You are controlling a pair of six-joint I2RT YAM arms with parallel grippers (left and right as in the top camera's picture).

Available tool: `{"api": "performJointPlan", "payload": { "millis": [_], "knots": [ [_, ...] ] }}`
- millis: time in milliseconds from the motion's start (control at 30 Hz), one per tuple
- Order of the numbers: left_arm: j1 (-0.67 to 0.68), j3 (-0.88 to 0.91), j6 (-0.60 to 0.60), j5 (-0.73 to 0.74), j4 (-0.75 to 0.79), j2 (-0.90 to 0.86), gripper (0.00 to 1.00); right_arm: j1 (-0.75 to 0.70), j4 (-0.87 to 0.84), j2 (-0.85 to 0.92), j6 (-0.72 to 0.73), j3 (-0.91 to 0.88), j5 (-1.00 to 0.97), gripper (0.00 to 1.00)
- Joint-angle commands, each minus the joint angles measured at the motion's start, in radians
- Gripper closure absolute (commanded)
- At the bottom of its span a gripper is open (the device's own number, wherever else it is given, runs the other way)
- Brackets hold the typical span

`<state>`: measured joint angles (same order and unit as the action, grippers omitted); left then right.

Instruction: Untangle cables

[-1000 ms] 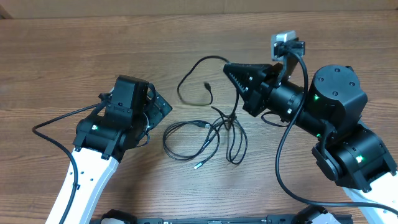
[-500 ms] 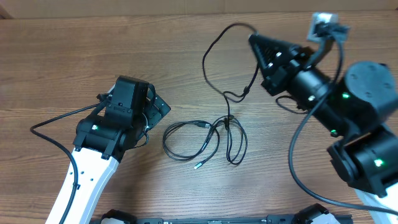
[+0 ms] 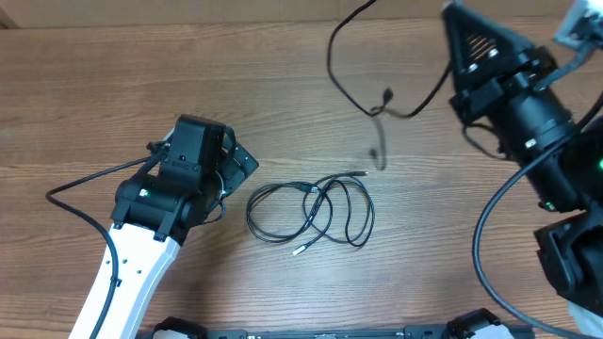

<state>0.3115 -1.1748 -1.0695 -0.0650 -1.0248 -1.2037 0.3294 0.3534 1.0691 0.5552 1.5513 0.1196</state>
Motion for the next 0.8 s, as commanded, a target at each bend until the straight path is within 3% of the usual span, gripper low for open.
{"api": "performJointPlan", "payload": {
  "millis": [0,367,767],
  "knots": [
    [-0.004,-0.019,0.016,-0.021,0.001,-0.006,0.00,-0.061,0.001,0.000,-0.097,0.027,-0.145,0.96],
    [-0.004,-0.019,0.016,-0.021,0.001,-0.006,0.00,-0.261,0.142,0.068,-0.223,0.027,-0.539,0.96],
    [-0.004,-0.019,0.016,-0.021,0.001,-0.006,0.00,-0.495,0.248,0.076,-0.223,0.026,-0.889,0.96]
  ]
}}
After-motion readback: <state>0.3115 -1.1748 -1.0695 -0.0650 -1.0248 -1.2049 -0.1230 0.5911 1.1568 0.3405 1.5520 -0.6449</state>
